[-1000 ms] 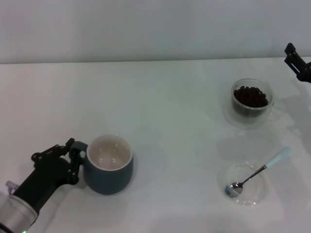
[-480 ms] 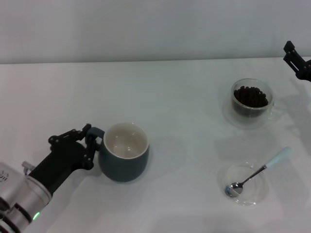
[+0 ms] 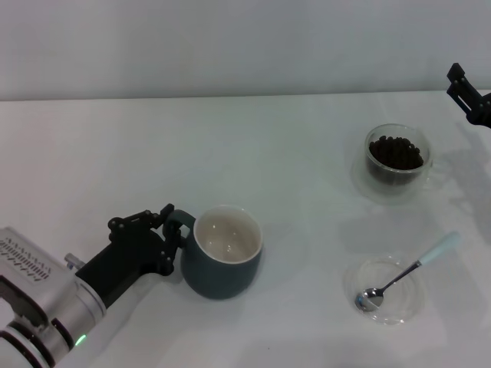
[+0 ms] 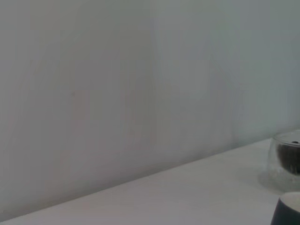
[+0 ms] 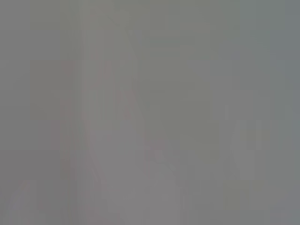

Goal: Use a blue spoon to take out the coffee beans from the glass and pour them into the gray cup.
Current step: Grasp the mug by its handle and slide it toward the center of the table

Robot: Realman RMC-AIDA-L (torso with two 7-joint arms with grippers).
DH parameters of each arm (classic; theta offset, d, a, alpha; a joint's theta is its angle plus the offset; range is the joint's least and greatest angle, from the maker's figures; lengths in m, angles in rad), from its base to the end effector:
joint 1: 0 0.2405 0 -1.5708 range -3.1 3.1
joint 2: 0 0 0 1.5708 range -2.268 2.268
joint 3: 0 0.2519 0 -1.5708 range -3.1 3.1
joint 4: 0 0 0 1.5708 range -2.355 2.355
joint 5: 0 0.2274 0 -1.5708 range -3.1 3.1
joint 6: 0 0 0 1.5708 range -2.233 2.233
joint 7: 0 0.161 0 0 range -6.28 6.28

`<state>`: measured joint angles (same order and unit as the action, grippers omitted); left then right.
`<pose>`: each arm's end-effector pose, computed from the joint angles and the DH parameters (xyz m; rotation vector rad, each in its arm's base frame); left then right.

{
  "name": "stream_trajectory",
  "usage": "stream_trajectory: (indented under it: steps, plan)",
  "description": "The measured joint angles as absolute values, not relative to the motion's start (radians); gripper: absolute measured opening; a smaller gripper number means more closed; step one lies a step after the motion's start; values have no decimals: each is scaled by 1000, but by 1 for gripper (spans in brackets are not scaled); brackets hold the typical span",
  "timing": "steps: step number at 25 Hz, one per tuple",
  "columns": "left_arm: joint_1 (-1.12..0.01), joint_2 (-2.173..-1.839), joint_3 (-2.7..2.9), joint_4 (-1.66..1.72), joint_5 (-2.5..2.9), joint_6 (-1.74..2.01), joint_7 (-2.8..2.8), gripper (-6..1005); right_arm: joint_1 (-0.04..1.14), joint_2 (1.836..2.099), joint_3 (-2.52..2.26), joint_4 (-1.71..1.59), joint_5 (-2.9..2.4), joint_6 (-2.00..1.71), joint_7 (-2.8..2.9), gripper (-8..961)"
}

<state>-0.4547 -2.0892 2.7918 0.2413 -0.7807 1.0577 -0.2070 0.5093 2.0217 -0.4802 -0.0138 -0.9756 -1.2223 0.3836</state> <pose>-0.2878 0.3088 -0.1293 -2.2065 -0.4555 -0.6605 0.3527 0.3712 0.0269 -1.5732 0.5592 0.7559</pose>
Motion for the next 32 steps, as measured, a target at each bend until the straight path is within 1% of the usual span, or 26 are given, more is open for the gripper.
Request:
stream_trajectory:
  steps: [27, 32]
  plan:
    - [-416, -2089, 2792, 242, -759, 1043, -207, 120, 500, 2019, -479, -18, -969, -1225, 384, 871]
    - [-407, -2089, 2792, 242, -759, 1043, -207, 289, 500, 2019, -479, -18, -969, -1226, 384, 871]
